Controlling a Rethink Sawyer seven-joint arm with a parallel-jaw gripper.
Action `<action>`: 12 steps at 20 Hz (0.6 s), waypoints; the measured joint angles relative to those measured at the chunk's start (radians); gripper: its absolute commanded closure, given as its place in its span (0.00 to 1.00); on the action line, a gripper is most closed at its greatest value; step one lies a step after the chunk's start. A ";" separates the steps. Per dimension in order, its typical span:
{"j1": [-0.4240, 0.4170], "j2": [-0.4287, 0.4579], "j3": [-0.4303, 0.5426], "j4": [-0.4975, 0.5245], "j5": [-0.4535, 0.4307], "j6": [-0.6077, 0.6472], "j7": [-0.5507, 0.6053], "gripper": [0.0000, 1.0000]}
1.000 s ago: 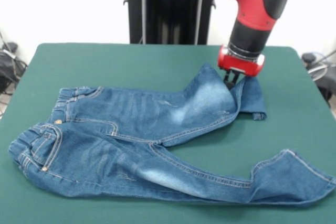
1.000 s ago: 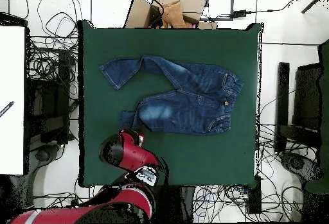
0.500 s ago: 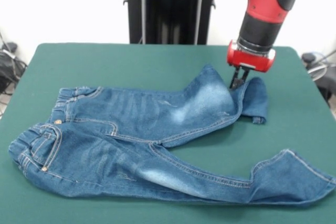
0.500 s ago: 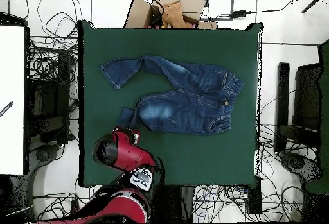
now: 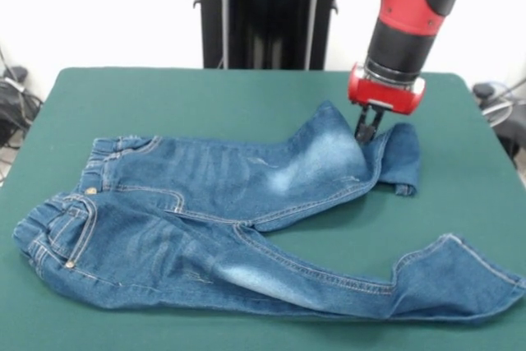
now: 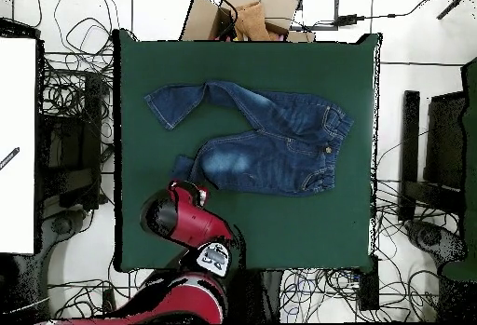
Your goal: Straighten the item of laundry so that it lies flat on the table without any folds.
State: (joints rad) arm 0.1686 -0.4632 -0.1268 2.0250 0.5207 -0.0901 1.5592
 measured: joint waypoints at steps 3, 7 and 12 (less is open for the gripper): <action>-0.010 0.000 0.000 -0.005 0.000 0.000 0.000 1.00; -0.011 -0.001 -0.001 -0.016 0.000 0.011 0.000 1.00; -0.011 -0.003 -0.004 -0.038 0.000 0.056 0.000 1.00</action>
State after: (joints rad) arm 0.1571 -0.4660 -0.1310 1.9870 0.5205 -0.0345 1.5592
